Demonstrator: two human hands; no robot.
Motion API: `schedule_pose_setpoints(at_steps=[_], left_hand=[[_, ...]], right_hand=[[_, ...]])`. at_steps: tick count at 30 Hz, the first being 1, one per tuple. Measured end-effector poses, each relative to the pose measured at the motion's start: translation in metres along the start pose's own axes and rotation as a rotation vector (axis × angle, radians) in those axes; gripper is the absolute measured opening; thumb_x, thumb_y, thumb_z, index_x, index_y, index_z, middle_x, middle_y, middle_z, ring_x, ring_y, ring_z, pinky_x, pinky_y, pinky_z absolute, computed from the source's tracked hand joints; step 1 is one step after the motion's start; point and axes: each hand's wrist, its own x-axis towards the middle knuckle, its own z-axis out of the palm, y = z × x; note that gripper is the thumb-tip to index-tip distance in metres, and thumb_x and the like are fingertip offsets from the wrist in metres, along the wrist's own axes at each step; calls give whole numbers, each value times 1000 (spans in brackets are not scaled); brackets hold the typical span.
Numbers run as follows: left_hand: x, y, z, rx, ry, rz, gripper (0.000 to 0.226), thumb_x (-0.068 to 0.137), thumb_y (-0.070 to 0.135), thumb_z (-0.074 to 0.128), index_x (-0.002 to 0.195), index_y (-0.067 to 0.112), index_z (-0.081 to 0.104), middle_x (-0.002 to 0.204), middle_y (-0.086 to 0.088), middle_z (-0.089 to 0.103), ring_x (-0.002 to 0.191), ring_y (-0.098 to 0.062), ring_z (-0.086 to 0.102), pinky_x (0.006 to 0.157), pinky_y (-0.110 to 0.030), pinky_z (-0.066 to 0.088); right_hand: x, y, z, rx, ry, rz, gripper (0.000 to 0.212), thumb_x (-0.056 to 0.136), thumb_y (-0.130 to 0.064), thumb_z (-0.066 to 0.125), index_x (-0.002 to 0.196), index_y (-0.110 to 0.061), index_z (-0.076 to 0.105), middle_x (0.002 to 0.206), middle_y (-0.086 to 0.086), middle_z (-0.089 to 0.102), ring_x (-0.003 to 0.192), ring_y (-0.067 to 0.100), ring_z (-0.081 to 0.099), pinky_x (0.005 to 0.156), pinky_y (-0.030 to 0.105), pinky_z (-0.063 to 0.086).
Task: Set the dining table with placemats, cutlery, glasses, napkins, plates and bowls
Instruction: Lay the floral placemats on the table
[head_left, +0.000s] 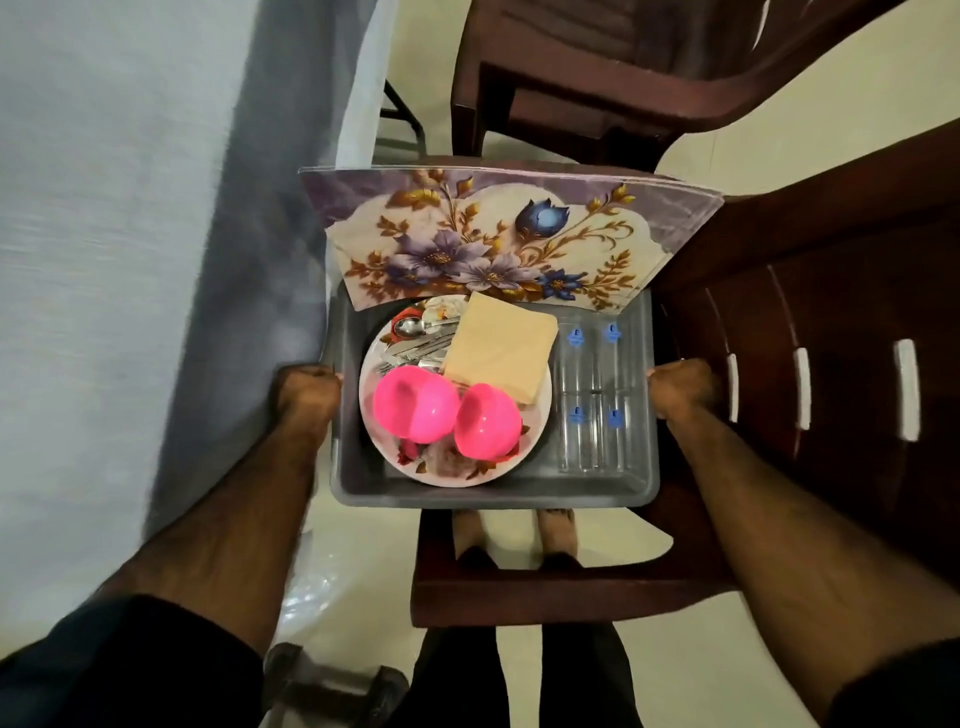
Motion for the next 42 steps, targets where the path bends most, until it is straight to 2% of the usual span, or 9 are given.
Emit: schedule_pose_setpoints(at_steps=[6, 11, 16, 21, 24, 28, 33, 38, 42], left_hand=[[17, -10, 5, 90, 109, -29, 14, 86, 26, 82, 85, 14, 75, 101, -9, 80, 91, -28, 76, 84, -46, 63], [2, 5, 2, 211, 9, 6, 24, 97, 25, 70, 113, 8, 76, 116, -17, 75, 108, -37, 71, 96, -46, 59], [-64, 54, -8, 409, 131, 71, 32, 93, 36, 74, 112, 10, 74, 114, -15, 74, 103, -37, 70, 82, -41, 57], [-123, 110, -7, 446, 311, 1057, 28, 93, 30, 58, 109, 11, 71, 108, -12, 67, 101, -36, 61, 87, -48, 52], [-147, 162, -5, 534, 390, 1354, 31, 94, 29, 62, 120, 13, 66, 122, -14, 62, 112, -34, 55, 95, -50, 46], [-147, 210, -6, 896, 310, 1207, 58, 91, 38, 65, 144, 19, 49, 146, -12, 54, 136, -33, 49, 114, -54, 38], [-155, 207, -10, 1161, 138, 1019, 37, 92, 28, 70, 128, 24, 63, 117, -6, 69, 109, -29, 64, 93, -47, 52], [-175, 194, -26, 1149, 132, 1023, 33, 93, 36, 68, 123, 24, 63, 114, -6, 70, 103, -31, 68, 82, -42, 52], [-217, 208, -73, 963, 250, 1108, 40, 89, 55, 70, 118, 28, 62, 103, -5, 74, 91, -33, 71, 76, -41, 56]], right_hand=[[10, -1, 21, -58, 4, 47, 19, 93, -16, 71, 77, -7, 72, 73, 8, 69, 63, 24, 67, 50, 23, 50], [3, -10, 16, -138, -61, 11, 24, 95, -19, 70, 74, -9, 65, 72, 8, 66, 59, 21, 63, 48, 24, 47], [-41, -40, -17, -282, -79, -228, 21, 94, -33, 67, 87, -14, 66, 87, 8, 70, 72, 24, 66, 59, 29, 51], [-89, -99, -47, -324, 223, -795, 41, 91, -30, 66, 129, -13, 60, 128, 15, 55, 112, 36, 59, 90, 47, 56], [-102, -135, -64, -372, 329, -947, 64, 87, -30, 68, 146, -19, 46, 148, 14, 43, 135, 36, 45, 105, 55, 45], [-94, -162, -68, -591, 182, -898, 83, 88, -34, 69, 160, -22, 28, 160, 11, 39, 149, 34, 35, 119, 61, 29], [-89, -148, -70, -866, 264, -933, 41, 85, -36, 73, 125, -28, 66, 117, 3, 65, 108, 28, 62, 100, 53, 40], [-112, -142, -89, -862, 290, -1009, 33, 85, -36, 73, 117, -27, 71, 110, 1, 68, 102, 26, 63, 97, 50, 41], [-146, -163, -140, -711, 456, -1103, 50, 80, -36, 76, 126, -20, 63, 131, 12, 58, 120, 35, 53, 104, 56, 39]])
